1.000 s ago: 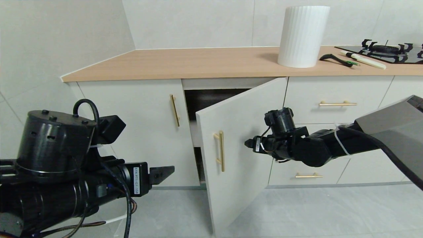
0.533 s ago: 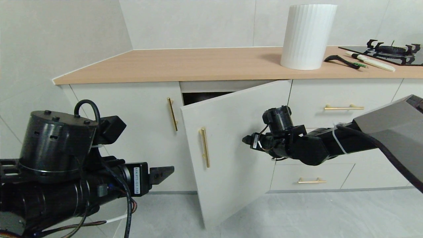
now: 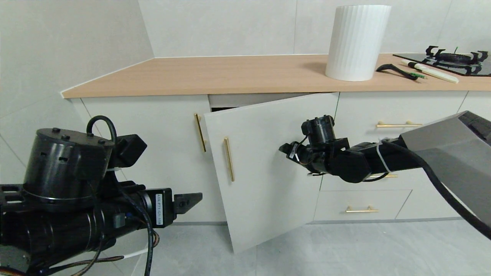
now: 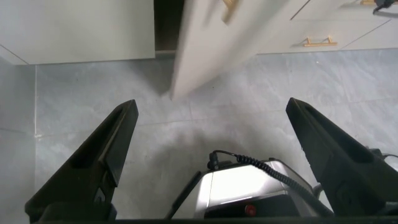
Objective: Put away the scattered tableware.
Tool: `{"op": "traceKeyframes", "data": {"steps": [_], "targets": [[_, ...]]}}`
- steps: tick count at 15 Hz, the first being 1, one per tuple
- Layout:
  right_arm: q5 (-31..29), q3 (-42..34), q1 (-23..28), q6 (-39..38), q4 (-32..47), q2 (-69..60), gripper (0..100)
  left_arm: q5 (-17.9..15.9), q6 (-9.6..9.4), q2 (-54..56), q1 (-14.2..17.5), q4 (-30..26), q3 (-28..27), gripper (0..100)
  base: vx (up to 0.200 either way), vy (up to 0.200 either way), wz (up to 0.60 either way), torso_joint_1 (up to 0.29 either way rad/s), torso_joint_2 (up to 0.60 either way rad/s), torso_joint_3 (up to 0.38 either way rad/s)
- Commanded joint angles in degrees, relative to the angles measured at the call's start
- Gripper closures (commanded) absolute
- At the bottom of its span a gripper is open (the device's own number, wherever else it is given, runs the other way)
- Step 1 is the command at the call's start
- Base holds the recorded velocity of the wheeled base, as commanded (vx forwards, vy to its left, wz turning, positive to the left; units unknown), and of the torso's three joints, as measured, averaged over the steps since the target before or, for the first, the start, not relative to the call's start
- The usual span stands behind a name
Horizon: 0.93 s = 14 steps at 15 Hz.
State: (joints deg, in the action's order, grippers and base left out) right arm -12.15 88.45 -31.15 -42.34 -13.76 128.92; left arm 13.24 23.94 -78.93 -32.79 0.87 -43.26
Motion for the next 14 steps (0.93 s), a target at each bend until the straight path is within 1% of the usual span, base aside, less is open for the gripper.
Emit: {"op": "traceKeyframes", "data": {"steps": [1,2,3,5,7,11,14], "targets": [[-0.2,3.4,0.9,-2.3,-0.1,2.2,0,0.0,0.05,-0.1,0.0,0.0,0.0,0,0.0,0.0,0.0,0.0,0.0,0.0],[-0.2,3.4,0.9,-2.3,-0.1,2.2,0,0.0,0.05,-0.1,0.0,0.0,0.0,0,0.0,0.0,0.0,0.0,0.0,0.0],[-2.0,6.8,2.1,-4.0,0.0,4.6,0,0.0,0.05,-0.1,0.0,0.0,0.0,0,0.0,0.0,0.0,0.0,0.0,0.0],[-3.8,9.7,3.0,-5.1,0.1,6.7,0,0.0,0.05,-0.1,0.0,0.0,0.0,0,0.0,0.0,0.0,0.0,0.0,0.0],[-4.9,11.6,3.6,-5.2,0.1,8.1,0,0.0,-0.04,-0.2,0.0,0.0,0.0,0,0.0,0.0,0.0,0.0,0.0,0.0],[-9.2,16.0,4.5,-5.1,0.2,11.6,0,0.0,0.05,-0.2,0.0,0.0,0.0,0,0.0,0.0,0.0,0.0,0.0,0.0],[-9.7,16.9,5.0,-5.2,0.3,12.2,0,0.0,0.05,-0.2,0.0,0.0,0.0,0,0.0,0.0,0.0,0.0,0.0,0.0]]}}
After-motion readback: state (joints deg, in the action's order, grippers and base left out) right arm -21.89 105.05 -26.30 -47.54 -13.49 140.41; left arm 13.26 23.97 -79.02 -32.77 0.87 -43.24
